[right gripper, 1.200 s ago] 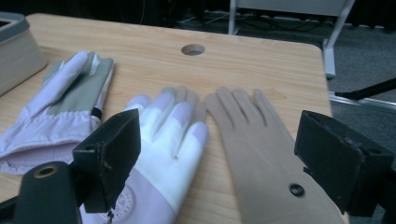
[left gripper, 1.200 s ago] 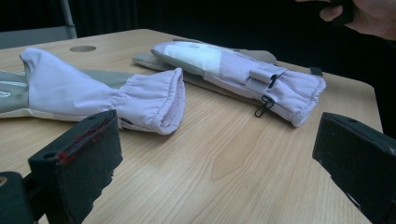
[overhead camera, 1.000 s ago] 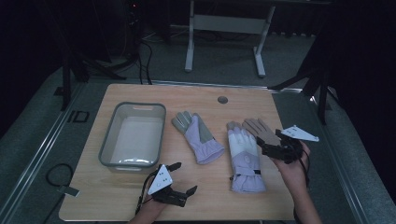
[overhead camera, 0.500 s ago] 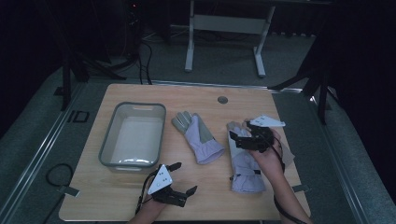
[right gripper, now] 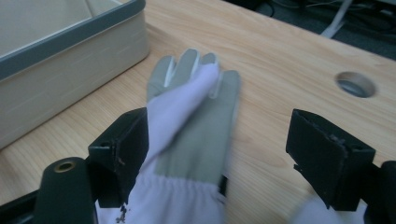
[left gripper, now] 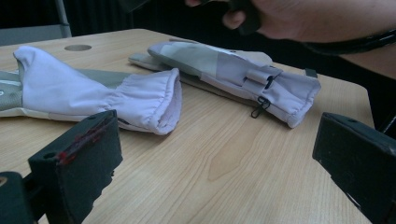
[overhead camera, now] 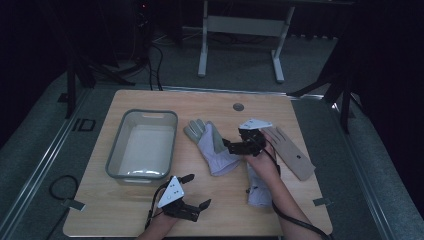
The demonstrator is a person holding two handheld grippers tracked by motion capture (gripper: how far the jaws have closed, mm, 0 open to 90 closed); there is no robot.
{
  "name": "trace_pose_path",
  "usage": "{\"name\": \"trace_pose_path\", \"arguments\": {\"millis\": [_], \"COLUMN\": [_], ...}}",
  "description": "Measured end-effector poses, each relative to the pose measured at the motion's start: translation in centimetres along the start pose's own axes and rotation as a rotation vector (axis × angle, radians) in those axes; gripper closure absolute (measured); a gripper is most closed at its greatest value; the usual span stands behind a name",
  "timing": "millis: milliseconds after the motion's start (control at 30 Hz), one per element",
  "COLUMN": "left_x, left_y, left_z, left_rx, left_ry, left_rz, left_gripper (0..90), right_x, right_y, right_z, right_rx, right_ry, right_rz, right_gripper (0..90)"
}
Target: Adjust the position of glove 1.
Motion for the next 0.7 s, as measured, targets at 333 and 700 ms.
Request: {"name": "trace_pose_path", "arguments": {"millis": [333, 700], "left_x": [0.0, 0.0], "left_y": [0.0, 0.0], "left_z": [0.0, 0.0], "left_rx": [-0.006, -0.006], "left_ry": [-0.005, -0.004], "left_rz": [-0.002, 0.000], "left_gripper": [1.2, 1.2], "right_x": [0.4, -1.4], "right_y": [4.4, 9.6], "right_z": [1.6, 2.4], "right_rx": [0.036, 0.033], "right_ry": [-0.018, -0.038], "right_rz": [0.076, 0.272], "right_gripper": [21.7, 25.9]}}
Point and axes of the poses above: each handheld gripper's, and its own axes: y roughly forward along the jaws, x roughly out of its top, z roughly to its left, the point moved 5 cm from there along y, roughly forward along the jaws, and after that the axes turned 8 degrees about -y, right-handed, at the moved point
